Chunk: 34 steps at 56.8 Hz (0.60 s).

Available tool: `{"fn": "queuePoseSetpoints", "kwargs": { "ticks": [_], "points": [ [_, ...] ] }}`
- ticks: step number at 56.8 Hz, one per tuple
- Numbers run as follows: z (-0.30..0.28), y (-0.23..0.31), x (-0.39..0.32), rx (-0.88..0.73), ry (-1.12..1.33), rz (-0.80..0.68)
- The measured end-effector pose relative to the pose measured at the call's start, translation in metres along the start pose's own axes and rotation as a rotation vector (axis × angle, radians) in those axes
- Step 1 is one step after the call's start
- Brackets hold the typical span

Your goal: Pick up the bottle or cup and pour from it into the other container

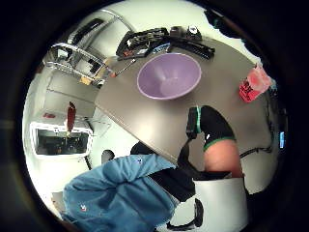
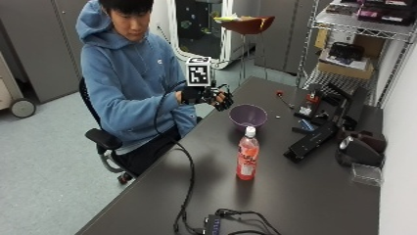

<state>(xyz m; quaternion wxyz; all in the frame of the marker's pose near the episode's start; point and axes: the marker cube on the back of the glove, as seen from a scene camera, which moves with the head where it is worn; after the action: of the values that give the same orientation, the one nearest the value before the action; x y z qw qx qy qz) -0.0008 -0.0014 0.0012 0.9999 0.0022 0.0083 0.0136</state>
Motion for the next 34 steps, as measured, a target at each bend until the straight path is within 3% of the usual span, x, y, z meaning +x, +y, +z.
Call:
{"fn": "queuePoseSetpoints", "kwargs": {
  "ticks": [7,16,22,34],
  "points": [
    [-0.002,0.001,0.004,0.003,0.012,-0.012],
    [-0.003,0.007,0.026,0.018,0.212,-0.115],
    [-0.006,0.008,0.013,0.031,0.053,0.037],
    [-0.011,0.023,0.017,0.075,0.031,0.012]
  ]
}}
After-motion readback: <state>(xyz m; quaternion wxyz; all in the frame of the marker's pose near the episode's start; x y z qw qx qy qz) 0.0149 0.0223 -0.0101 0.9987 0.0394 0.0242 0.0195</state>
